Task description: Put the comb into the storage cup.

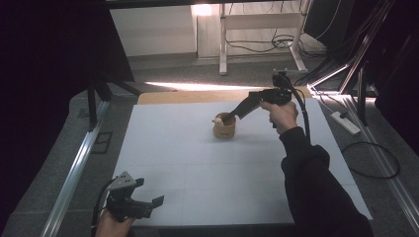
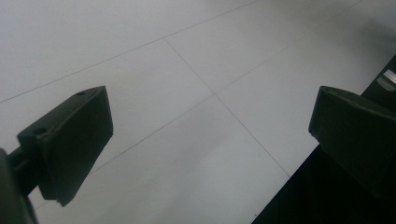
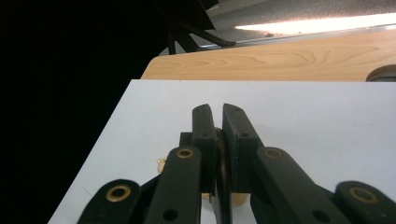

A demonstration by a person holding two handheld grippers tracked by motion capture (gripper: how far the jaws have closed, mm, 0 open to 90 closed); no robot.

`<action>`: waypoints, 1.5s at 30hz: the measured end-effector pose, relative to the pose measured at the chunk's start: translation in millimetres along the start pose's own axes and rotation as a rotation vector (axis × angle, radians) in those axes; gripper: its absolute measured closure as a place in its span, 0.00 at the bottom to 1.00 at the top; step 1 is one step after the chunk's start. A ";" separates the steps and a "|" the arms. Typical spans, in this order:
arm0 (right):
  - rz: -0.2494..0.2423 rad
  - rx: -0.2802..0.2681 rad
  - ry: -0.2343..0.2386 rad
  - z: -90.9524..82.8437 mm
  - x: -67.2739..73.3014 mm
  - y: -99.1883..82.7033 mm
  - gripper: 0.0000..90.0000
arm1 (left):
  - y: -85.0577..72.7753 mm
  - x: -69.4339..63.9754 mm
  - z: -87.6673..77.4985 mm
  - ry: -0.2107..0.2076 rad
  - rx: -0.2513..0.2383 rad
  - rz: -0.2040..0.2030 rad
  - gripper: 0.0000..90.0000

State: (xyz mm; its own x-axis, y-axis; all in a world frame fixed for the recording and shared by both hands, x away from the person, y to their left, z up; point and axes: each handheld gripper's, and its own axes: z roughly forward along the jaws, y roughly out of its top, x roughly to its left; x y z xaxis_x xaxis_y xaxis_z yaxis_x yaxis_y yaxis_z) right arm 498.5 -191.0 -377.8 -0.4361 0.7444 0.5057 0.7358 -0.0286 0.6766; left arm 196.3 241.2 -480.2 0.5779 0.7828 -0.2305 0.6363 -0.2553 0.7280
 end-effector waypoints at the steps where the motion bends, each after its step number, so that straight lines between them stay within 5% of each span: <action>1: 0.002 0.001 0.001 0.8 -0.5 -0.5 0.94 | 0.0 0.0 0.0 0.000 0.000 0.000 0.01; 23: 0.019 0.018 0.012 12.6 -7.7 -7.1 0.94 | 0.0 0.7 0.1 -0.006 0.000 -0.006 0.01; 34: 0.079 0.016 0.032 12.8 -23.3 -11.5 0.92 | 0.1 1.1 0.1 -0.007 0.001 -0.008 0.01; 45: 0.014 0.045 -0.007 22.8 -17.5 -16.8 0.80 | -0.1 1.6 -0.2 -0.008 -0.002 -0.013 0.01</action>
State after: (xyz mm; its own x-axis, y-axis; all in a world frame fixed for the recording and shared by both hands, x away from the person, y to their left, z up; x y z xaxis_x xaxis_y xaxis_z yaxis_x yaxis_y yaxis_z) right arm 505.6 -188.3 -410.1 -0.4222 0.7489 0.5108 0.7645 -0.0087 0.6446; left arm 197.0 242.6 -480.6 0.5740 0.7814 -0.2450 0.6426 -0.2443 0.7262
